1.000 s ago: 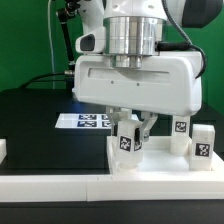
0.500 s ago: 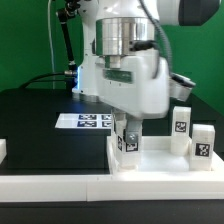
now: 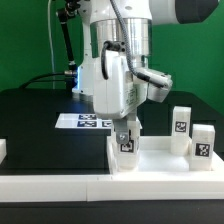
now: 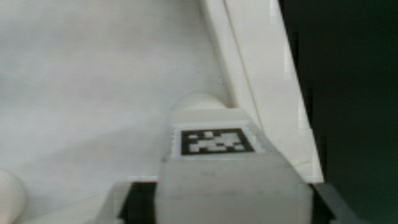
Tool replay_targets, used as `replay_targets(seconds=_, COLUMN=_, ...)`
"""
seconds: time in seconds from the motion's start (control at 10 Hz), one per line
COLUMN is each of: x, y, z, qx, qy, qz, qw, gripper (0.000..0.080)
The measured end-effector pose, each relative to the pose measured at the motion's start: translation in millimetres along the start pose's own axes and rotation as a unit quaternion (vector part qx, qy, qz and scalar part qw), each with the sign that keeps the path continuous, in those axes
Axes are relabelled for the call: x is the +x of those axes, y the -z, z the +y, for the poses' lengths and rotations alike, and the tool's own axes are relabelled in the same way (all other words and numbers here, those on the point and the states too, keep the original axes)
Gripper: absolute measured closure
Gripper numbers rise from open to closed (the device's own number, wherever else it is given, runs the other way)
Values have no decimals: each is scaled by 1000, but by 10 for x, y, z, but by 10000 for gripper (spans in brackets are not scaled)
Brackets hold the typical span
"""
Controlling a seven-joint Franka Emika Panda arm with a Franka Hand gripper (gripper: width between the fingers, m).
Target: Assemble square table
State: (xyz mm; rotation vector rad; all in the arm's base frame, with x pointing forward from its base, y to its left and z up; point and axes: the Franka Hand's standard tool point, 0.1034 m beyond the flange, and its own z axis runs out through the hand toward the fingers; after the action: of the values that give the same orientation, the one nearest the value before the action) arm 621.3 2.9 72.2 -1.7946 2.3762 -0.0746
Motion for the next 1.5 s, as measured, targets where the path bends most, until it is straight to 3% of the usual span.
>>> replay_targets(seconds=0.1, x=4, y=3, z=-9, qx=-1, qy=38, qz=2, qw=999, gripper=395)
replay_targets(seconds=0.2, x=3, y=24, z=-55, qx=0, qy=159, qz=4, qw=987, gripper=259)
replay_targets(seconds=0.3, x=2, y=26, z=-75, qx=4, qy=268, qz=3, qw=963, gripper=173)
replay_targets(seconds=0.7, x=22, y=24, z=-74, qx=1, qy=404, qz=8, qw=915, gripper=151)
replay_targets(seconds=0.8, x=21, y=32, z=-78, qx=-4, qy=491, qz=13, qw=871, gripper=150)
replay_targets(seconds=1.0, x=3, y=21, z=-66, qx=-33, qy=650, qz=29, qw=758, gripper=150)
replay_targets(seconds=1.1, x=8, y=23, z=-73, qx=-31, qy=641, qz=30, qw=766, gripper=150)
replay_targets(seconds=1.4, x=12, y=22, z=-72, qx=-31, qy=617, qz=31, qw=785, gripper=512)
replay_targets(seconds=1.5, x=10, y=19, z=-70, qx=-29, qy=580, qz=32, qw=814, gripper=512)
